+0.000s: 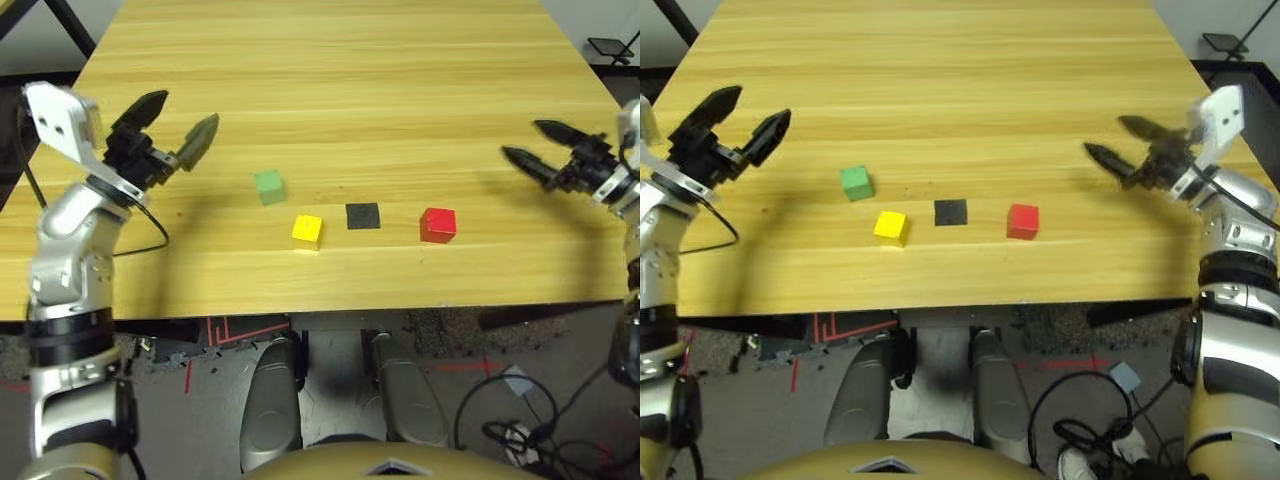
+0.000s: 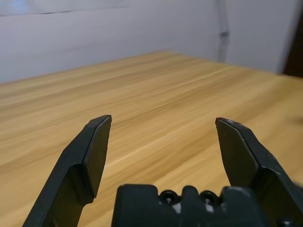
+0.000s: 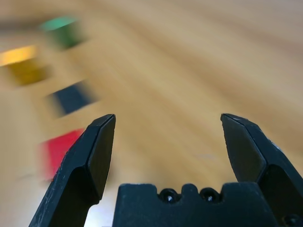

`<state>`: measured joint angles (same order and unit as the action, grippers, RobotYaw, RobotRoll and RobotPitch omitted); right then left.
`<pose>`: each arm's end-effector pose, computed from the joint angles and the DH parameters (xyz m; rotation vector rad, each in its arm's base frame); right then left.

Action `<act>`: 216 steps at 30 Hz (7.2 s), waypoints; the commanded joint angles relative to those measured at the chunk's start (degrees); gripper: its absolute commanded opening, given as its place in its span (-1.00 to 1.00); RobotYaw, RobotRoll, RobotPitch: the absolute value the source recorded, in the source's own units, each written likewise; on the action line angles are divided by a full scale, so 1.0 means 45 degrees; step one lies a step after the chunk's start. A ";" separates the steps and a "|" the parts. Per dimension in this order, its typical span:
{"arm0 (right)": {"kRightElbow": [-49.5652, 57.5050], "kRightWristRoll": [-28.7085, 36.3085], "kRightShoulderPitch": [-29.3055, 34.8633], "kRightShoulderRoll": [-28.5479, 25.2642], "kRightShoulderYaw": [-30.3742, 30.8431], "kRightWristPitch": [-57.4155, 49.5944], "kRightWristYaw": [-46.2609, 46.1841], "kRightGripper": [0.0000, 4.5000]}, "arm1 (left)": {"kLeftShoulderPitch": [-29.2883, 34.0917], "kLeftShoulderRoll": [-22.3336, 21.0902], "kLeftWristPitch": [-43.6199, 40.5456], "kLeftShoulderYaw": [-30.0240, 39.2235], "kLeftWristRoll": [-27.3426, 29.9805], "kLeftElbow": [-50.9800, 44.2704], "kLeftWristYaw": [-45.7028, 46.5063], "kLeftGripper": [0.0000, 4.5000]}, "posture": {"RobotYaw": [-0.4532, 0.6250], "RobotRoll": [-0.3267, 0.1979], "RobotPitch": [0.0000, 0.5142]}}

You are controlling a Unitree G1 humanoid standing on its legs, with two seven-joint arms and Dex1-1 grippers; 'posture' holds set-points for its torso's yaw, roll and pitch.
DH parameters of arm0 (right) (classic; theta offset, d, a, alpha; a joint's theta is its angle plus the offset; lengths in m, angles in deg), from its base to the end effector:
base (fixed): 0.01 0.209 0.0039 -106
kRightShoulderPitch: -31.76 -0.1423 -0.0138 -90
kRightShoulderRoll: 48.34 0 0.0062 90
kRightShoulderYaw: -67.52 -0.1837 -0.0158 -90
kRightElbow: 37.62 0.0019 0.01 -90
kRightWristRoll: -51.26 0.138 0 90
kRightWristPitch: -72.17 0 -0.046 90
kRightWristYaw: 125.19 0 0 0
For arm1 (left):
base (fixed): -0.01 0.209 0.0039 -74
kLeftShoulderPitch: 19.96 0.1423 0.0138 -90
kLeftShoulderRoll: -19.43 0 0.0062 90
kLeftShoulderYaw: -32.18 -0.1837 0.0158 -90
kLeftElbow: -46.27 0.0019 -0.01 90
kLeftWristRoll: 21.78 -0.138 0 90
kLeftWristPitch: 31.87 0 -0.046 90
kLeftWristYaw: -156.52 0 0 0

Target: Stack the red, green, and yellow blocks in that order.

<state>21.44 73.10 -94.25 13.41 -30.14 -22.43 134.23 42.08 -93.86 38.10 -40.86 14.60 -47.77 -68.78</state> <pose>0.2876 -0.3232 0.1878 -0.2847 0.0239 1.0477 0.2526 0.2769 0.2266 0.1285 -0.3417 -0.7162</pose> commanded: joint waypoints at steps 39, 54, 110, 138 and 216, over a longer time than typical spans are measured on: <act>-0.1133 -0.3679 -0.3383 0.1795 0.4431 0.1258 0.2216 -0.06 | 0.0606 -0.0796 -0.1637 -0.1899 -0.0876 -0.1105 -0.2063 1.00 | 0.42 0.01 -0.14; -0.5210 -0.4491 -0.5455 0.4988 0.4679 0.2797 0.1209 -0.06 | 0.0778 -0.0706 -0.1661 -0.1879 -0.0988 -0.1468 -0.1586 1.00 | 0.60 0.00 -0.18; 0.2165 -0.0959 -0.2551 0.0804 0.2896 -0.2110 0.1635 0.98 | -0.3337 -0.0606 0.1948 -0.5724 -0.6369 0.7510 -0.5053 1.00 | 0.03 0.08 -0.19; 0.0924 -0.1296 -0.2300 0.1035 0.2912 -0.1218 0.1410 1.00 | -0.4695 0.0397 -0.3338 -0.6354 -0.4904 0.0865 -0.5294 -0.10 | 0.07 0.23 -0.18; 0.2817 -0.0760 -0.0958 0.0585 0.2230 -0.2442 0.0082 1.00 | -0.3513 -0.1960 -0.3166 -0.6941 -0.4637 -0.0442 -0.7621 0.99 | -0.05 0.26 -0.13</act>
<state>34.55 69.94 -98.33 16.12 -20.28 -34.14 134.07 24.97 -101.50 22.98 -72.68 -6.80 -47.97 -102.02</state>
